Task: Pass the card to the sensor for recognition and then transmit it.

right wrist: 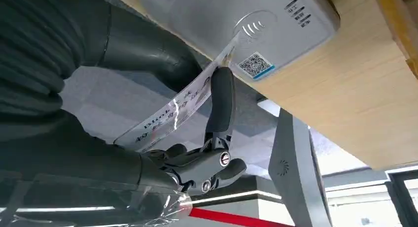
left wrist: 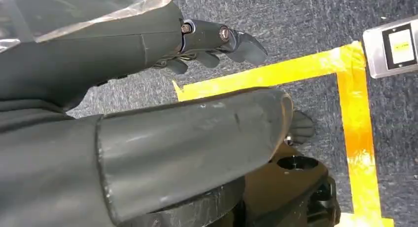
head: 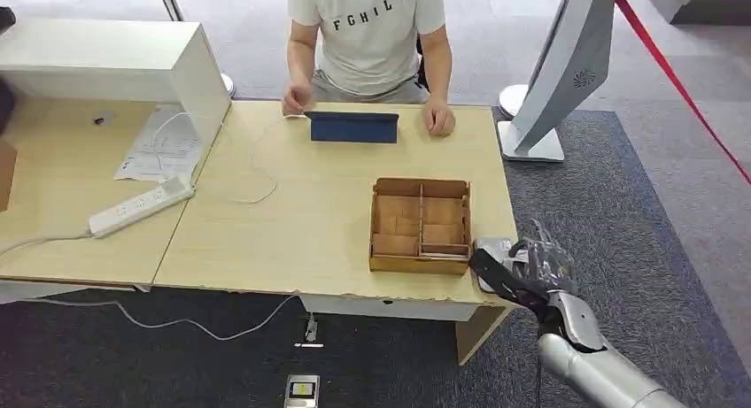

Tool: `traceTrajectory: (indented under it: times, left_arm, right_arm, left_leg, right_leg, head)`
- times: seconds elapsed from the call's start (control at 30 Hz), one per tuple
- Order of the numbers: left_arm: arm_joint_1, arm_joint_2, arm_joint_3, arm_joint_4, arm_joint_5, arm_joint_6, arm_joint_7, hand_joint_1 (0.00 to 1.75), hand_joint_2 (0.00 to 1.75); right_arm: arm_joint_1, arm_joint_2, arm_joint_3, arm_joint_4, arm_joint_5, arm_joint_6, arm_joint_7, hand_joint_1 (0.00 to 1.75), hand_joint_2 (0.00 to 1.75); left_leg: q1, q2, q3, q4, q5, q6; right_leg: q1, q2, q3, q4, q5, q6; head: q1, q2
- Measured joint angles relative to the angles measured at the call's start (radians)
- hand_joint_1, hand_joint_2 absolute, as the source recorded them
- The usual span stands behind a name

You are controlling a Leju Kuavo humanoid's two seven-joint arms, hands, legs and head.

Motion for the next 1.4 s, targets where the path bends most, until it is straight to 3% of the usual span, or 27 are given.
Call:
traceTrajectory:
  times: [0.67, 1.17, 1.4]
  left_arm:
    - [0.001, -0.019, 0.000, 0.000, 0.031, 0.039, -0.021, 0.00, 0.00]
    - [0.002, -0.027, 0.005, 0.000, 0.050, 0.064, -0.030, 0.00, 0.00]
    - [0.004, -0.031, 0.010, 0.000, 0.075, 0.084, -0.038, 0.00, 0.00]
  right_arm:
    - [0.000, 0.055, 0.007, 0.040, -0.003, 0.003, -0.046, 1.75, 1.75]
    - [-0.036, 0.101, 0.032, 0.119, -0.069, 0.013, -0.115, 1.75, 1.75]
    - [-0.052, 0.116, 0.052, 0.158, -0.089, -0.016, -0.102, 1.75, 1.75]
  left_leg:
    - [0.000, 0.000, 0.000, 0.000, 0.000, 0.000]
    - [0.000, 0.000, 0.000, 0.000, 0.000, 0.000]
    - [0.000, 0.000, 0.000, 0.000, 0.000, 0.000]
  right_leg:
    - [0.000, 0.000, 0.000, 0.000, 0.000, 0.000]
    - [0.000, 0.000, 0.000, 0.000, 0.000, 0.000]
    - [0.000, 0.000, 0.000, 0.000, 0.000, 0.000]
  head:
    - [0.000, 0.000]
    - [0.000, 0.000]
    - [0.000, 0.000]
